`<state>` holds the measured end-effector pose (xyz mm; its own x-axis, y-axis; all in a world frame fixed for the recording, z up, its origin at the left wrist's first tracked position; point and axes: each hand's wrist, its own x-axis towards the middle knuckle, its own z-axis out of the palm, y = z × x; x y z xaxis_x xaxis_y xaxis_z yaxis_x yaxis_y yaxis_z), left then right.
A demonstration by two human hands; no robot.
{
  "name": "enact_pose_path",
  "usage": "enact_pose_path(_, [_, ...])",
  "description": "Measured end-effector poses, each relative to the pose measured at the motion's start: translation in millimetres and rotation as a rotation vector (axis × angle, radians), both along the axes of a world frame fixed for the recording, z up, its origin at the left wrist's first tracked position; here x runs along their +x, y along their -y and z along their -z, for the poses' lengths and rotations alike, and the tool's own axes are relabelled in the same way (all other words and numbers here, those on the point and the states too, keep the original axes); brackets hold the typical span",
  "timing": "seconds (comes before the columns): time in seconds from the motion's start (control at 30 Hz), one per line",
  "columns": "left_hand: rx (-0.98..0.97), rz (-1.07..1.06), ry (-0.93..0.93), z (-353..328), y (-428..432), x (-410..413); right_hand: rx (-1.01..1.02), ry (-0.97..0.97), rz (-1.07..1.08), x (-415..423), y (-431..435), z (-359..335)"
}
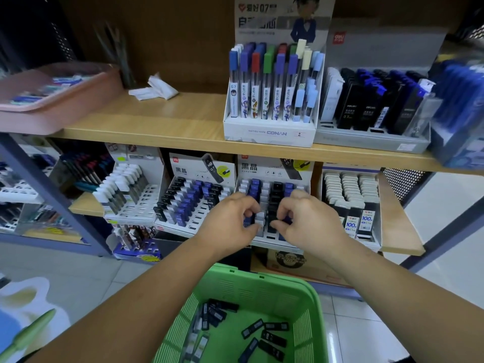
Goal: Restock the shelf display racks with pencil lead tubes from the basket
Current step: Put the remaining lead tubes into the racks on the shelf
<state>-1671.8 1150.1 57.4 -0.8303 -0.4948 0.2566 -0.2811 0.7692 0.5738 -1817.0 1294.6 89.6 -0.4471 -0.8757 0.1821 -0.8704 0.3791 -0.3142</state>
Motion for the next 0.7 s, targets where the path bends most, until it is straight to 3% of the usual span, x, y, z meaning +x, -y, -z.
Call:
enact_pose_path(0.07, [0.016,-0.019,-0.004,-0.1,-2.9,8.1,0.058,0.056,0.028,8.6,-10.8,9.7])
enact_pose_path(0.2, [0.206,-0.102,0.127,7.5,-14.0,23.2,0.237,0.486,0.027,15.6,-21.4,39.4])
enact_pose_path(0.33, [0.468,-0.135,0.230,31.5,-27.5,29.5,0.140,0.710,0.098,3.8,-22.2,59.0])
enact_pose_path(0.7, [0.511,-0.129,0.293,47.0,-19.7,20.9,0.224,0.450,0.036,-4.0,-29.1,49.5])
